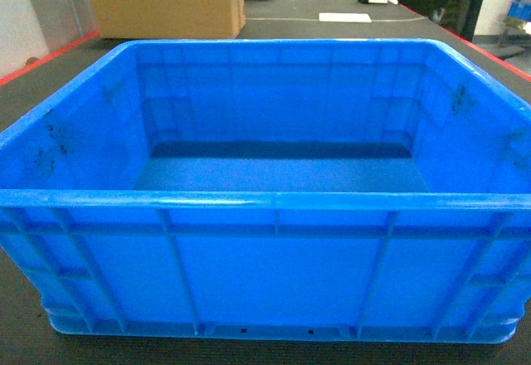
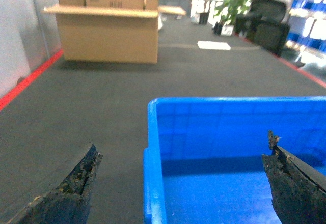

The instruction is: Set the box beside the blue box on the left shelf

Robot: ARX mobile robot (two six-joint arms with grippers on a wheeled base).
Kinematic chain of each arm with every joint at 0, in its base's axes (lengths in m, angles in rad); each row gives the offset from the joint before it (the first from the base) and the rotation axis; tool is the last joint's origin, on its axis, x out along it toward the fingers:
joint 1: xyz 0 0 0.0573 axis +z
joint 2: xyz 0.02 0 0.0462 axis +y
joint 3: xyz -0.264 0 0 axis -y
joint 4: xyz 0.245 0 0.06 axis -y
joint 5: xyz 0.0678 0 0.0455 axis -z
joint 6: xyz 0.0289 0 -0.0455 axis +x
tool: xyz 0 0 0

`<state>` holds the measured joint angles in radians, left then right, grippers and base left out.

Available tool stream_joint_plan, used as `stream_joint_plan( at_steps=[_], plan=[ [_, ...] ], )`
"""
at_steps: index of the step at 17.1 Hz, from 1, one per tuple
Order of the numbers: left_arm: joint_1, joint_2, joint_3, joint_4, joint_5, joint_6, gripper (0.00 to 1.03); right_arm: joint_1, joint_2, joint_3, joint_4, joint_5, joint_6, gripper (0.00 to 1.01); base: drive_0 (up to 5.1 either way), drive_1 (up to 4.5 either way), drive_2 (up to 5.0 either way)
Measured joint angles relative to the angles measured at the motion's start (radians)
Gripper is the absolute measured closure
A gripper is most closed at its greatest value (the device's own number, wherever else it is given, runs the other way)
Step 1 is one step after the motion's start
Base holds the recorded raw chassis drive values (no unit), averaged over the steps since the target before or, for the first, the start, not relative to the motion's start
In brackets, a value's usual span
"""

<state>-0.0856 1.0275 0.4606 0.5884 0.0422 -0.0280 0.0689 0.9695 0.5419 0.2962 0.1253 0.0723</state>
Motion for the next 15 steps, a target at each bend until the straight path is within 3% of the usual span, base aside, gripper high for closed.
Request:
stream_joint_plan(
  at_steps=[1, 2, 5, 8, 11, 13, 15],
  plan=[
    [-0.002, 0.366, 0.167, -0.047, -0.089, 0.045, 0.05, -0.008, 0.357, 0.197, -0.169, -0.138, 0.078, 0.03, 0.0, 0.00, 0.0],
    [0.004, 0.409, 0.194, -0.067, -0.095, 0.055, 0.05, -0.003, 0.401, 0.217, -0.197, -0.161, 0.089, 0.03, 0.0, 0.00, 0.0],
    [0.003, 0.460, 0.202, -0.131, -0.097, 0.053, 0.05, -0.002, 0.497, 0.233, -0.214, -0.182, 0.116, 0.03, 0.0, 0.00, 0.0],
    [-0.005, 0.475, 0.240, -0.238, -0.090, 0.020, 0.05, 0.026, 0.516, 0.248, -0.240, -0.198, 0.128, 0.03, 0.0, 0.00, 0.0],
    [-0.011, 0.498, 0.288, -0.332, -0.069, 0.001, 0.05, 0.058, 0.537, 0.301, -0.290, -0.158, 0.109, 0.03, 0.0, 0.00, 0.0],
    [-0.019, 0.509, 0.309, -0.369, -0.092, 0.011, 0.10, 0.069, 0.562, 0.316, -0.334, -0.121, 0.098, 0.19, 0.0, 0.00, 0.0],
    [-0.030, 0.509, 0.318, -0.410, -0.067, 0.011, 0.32, 0.070, 0.569, 0.317, -0.339, -0.110, 0.084, 0.41, 0.0, 0.00, 0.0]
  ],
)
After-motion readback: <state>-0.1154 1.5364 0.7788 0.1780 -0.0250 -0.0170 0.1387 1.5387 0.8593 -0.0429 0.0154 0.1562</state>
